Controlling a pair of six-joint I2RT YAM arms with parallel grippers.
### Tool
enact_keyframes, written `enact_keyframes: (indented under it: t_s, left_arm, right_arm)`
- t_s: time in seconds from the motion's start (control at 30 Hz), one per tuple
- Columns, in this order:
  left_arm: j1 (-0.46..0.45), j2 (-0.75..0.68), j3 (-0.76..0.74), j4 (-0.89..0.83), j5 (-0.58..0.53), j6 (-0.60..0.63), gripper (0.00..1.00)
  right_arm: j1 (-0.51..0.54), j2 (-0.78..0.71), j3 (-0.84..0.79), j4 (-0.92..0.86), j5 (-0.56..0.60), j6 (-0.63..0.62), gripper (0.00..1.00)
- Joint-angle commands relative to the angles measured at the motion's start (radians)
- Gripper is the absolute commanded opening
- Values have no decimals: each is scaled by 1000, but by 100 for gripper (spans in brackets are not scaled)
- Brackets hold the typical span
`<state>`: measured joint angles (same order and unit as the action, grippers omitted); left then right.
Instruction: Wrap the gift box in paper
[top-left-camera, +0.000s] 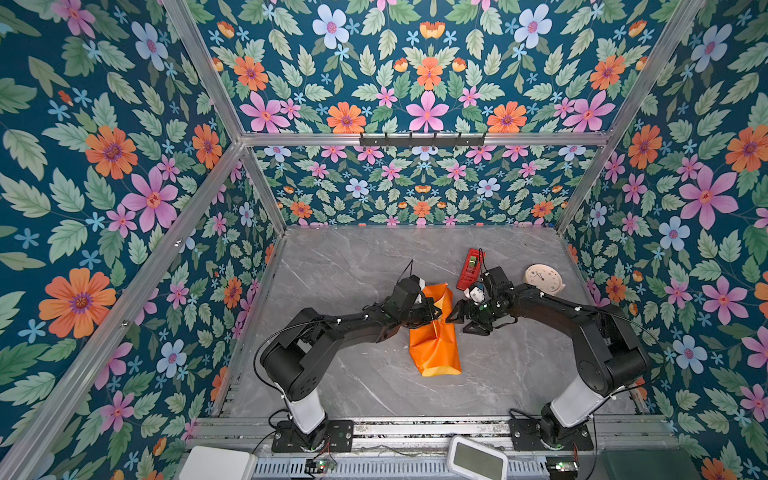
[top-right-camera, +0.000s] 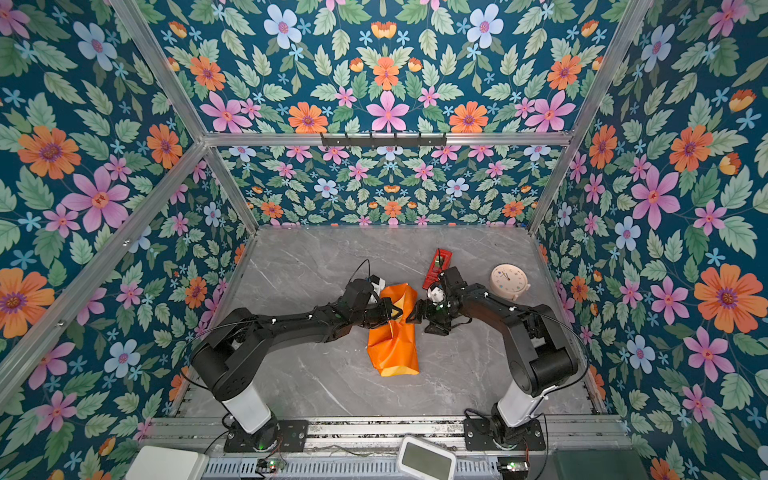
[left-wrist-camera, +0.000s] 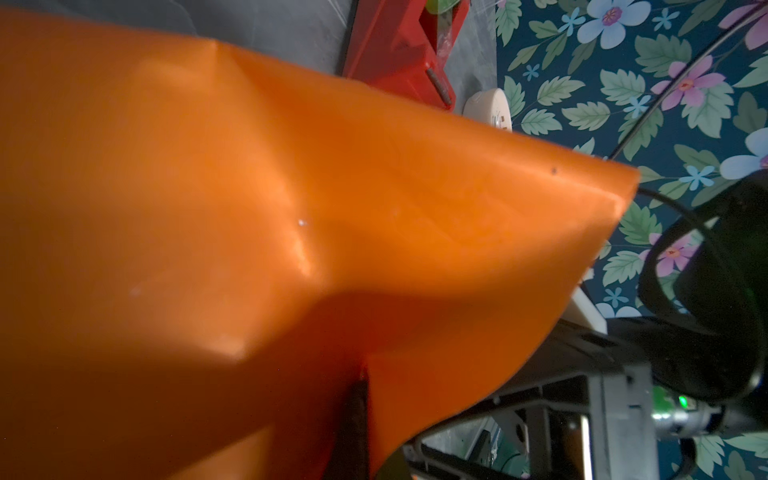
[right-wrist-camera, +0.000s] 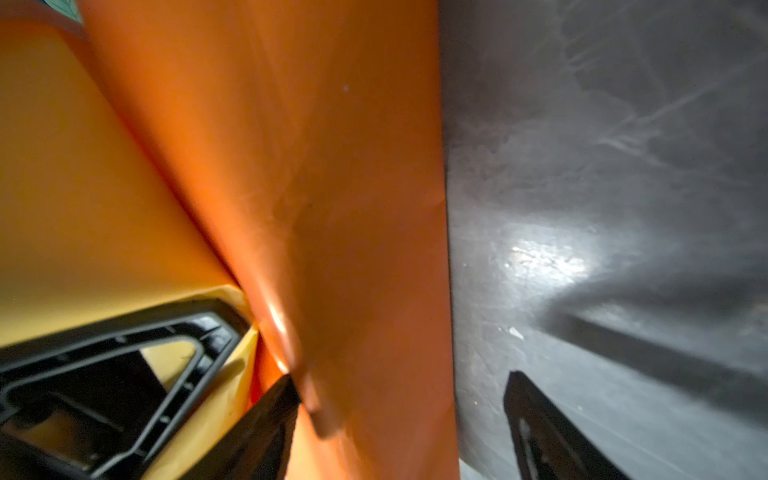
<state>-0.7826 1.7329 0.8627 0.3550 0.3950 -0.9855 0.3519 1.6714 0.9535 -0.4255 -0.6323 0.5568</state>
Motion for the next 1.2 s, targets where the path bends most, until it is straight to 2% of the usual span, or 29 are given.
enact_keyframes:
  t_s: [0.0,0.1,0.37,0.6,1.17]
  left_arm:
    - [-4,11,-38,-77,21,3,0]
    - [-4,7,-62,-85,12,9,0]
    - [-4,4,-93,-91,4,9,16]
    - [-4,2,-103,-103,-2,16,23]
    - [-4,-6,-99,-159,-28,52,45]
  right_arm:
    - [4,8,0,-135,158,-8,78]
    - [5,8,11,-146,160,-12,78]
    - [4,0,24,-161,169,-16,78]
    - [5,-4,38,-177,175,-17,78]
    - [-31,-162,76,-262,278,-37,79]
